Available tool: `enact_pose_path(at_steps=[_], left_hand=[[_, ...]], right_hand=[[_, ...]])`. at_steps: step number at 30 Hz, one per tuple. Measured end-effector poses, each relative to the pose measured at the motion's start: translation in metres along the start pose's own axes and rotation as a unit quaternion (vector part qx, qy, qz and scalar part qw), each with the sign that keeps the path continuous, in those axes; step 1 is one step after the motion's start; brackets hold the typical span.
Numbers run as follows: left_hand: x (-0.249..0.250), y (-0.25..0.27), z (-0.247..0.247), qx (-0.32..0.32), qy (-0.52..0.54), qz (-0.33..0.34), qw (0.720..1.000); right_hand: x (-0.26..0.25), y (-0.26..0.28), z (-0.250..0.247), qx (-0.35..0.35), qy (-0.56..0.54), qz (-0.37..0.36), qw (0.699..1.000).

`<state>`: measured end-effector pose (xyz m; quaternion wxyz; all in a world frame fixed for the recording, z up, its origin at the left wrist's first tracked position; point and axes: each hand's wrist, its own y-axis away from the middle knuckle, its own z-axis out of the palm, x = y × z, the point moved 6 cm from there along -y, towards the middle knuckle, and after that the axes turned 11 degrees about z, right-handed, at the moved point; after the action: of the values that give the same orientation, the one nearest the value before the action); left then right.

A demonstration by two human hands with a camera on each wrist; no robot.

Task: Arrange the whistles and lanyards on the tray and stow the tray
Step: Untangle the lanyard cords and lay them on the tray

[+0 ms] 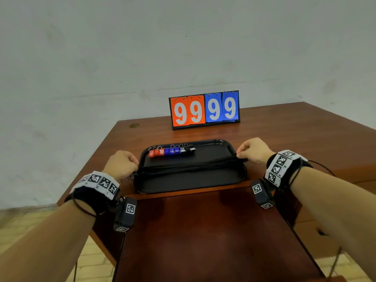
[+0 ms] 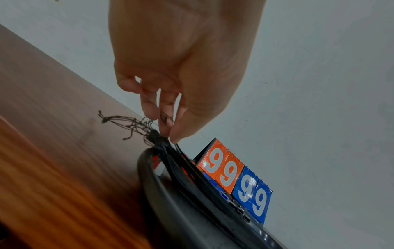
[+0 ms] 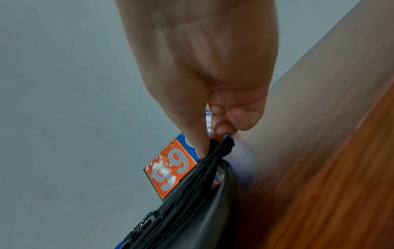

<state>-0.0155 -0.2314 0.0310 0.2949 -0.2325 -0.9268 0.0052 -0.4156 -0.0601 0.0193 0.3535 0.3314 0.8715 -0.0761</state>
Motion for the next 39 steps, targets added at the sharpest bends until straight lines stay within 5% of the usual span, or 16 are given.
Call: enact_pose_path(at_steps=[19, 29, 35, 39], left_hand=[[-0.002, 0.005, -0.012, 0.003, 0.015, 0.0, 1.0], [-0.005, 0.001, 0.001, -0.051, -0.022, 0.009, 0.998], [-0.008, -0.014, -0.017, 0.03, -0.053, -0.008, 0.998], [0.0, -0.028, -0.009, -0.004, -0.05, -0.006, 0.999]], right_hand=[[-0.004, 0.003, -0.004, 0.016, -0.023, -0.012, 1.0], [-0.002, 0.005, 0.002, -0.006, 0.008, 0.002, 1.0], [-0.012, 0.003, -0.006, 0.014, -0.001, 0.007, 1.0], [-0.017, -0.006, -0.004, -0.003, 0.014, 0.027, 1.0]])
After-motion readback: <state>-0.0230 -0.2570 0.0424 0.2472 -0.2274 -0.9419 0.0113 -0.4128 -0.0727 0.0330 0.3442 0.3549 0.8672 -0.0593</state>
